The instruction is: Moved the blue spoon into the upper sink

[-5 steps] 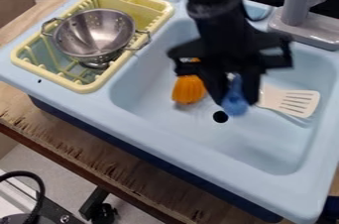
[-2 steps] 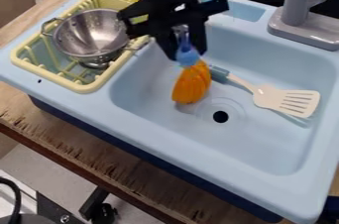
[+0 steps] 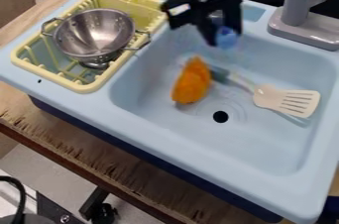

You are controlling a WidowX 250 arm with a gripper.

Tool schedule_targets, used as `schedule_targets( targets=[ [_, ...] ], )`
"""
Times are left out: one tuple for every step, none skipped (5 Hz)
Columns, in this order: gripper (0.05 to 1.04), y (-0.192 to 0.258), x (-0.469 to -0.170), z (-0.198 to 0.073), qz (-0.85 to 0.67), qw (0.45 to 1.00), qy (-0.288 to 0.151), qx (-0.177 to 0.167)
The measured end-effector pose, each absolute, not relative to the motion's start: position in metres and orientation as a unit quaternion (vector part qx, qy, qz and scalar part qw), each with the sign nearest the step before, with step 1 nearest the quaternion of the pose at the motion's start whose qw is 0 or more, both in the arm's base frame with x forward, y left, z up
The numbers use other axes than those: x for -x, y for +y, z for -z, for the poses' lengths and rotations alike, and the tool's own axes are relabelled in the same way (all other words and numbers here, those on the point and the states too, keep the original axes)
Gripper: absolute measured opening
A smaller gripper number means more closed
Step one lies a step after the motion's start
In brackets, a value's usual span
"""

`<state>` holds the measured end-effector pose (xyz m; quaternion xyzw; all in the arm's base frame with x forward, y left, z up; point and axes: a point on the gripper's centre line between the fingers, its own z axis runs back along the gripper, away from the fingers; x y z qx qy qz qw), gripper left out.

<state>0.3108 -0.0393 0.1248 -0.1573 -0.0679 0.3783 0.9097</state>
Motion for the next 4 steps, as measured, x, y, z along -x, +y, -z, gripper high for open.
schedule_targets(
  targets=[
    [0.342, -0.05, -0.333, -0.125, -0.443, 0.879, -0.034, 0.17],
    [0.342, -0.055, -0.342, -0.127, -0.494, 0.85, -0.015, 0.183],
    [0.342, -0.055, -0.343, -0.129, -0.523, 0.828, -0.003, 0.201],
    [0.342, -0.051, -0.349, -0.129, -0.544, 0.812, -0.002, 0.211]
  ],
)
